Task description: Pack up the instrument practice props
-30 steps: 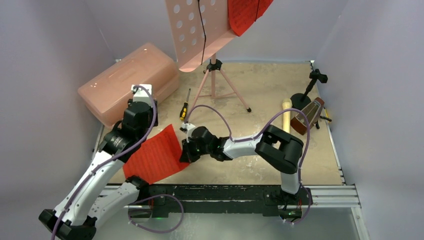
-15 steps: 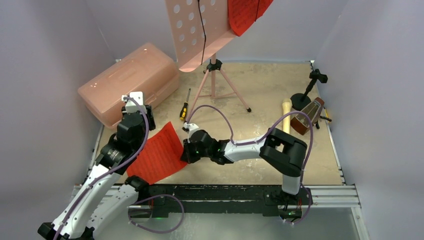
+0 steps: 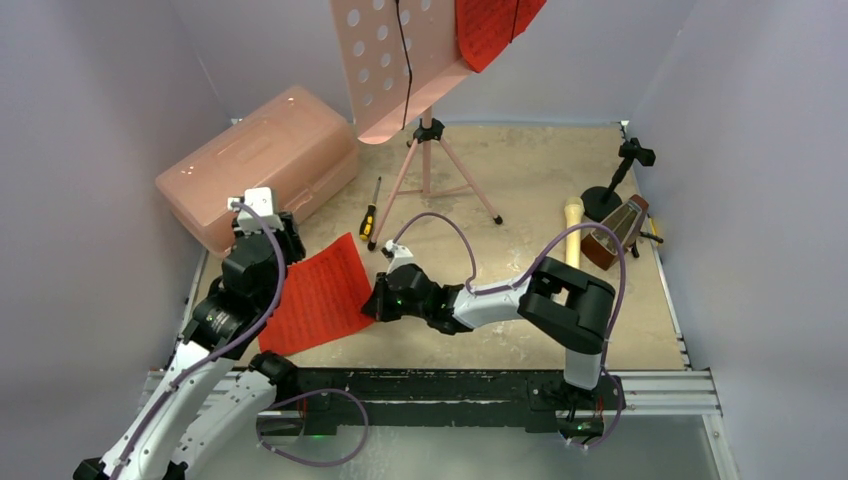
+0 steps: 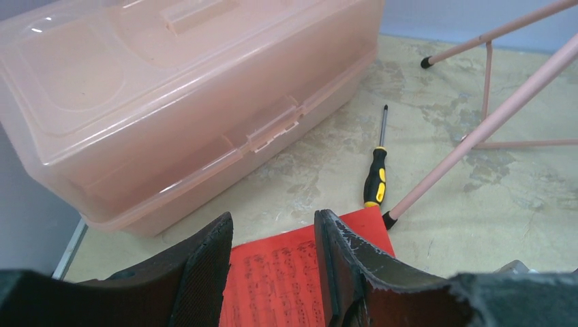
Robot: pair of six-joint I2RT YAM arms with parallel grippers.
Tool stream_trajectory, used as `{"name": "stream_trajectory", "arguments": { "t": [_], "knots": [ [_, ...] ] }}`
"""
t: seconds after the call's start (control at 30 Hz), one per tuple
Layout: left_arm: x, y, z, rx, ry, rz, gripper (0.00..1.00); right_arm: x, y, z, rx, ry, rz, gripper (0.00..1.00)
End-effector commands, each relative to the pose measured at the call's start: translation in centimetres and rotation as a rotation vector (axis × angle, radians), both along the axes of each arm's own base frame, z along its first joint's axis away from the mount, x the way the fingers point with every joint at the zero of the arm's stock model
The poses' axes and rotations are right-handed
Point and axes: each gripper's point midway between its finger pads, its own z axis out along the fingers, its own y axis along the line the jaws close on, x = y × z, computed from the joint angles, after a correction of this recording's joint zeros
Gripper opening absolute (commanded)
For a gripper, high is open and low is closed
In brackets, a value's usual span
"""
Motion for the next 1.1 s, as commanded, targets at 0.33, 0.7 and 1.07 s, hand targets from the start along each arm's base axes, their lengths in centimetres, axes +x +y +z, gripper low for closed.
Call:
{"name": "stream_trajectory", "arguments": {
  "t": [0.33, 0.7, 1.07],
  "knots": [
    [-0.6, 1.2, 1.7, -0.051, -0.098, 0.053, 0.47, -0.4, 4.5, 3.5, 0.105, 0.024, -0.01, 0.0],
    [-1.0, 1.3, 1.8, -0.061, -0.108, 0.051, 0.47, -3.3, 5.0, 2.7, 0.094, 0.051, 0.051, 0.0],
    [-1.1, 1.5, 1.9, -0.065, -0.114, 0.06, 0.47, -2.6, 3.6, 2.9, 0.122, 0.062, -0.08, 0.0]
  ]
}}
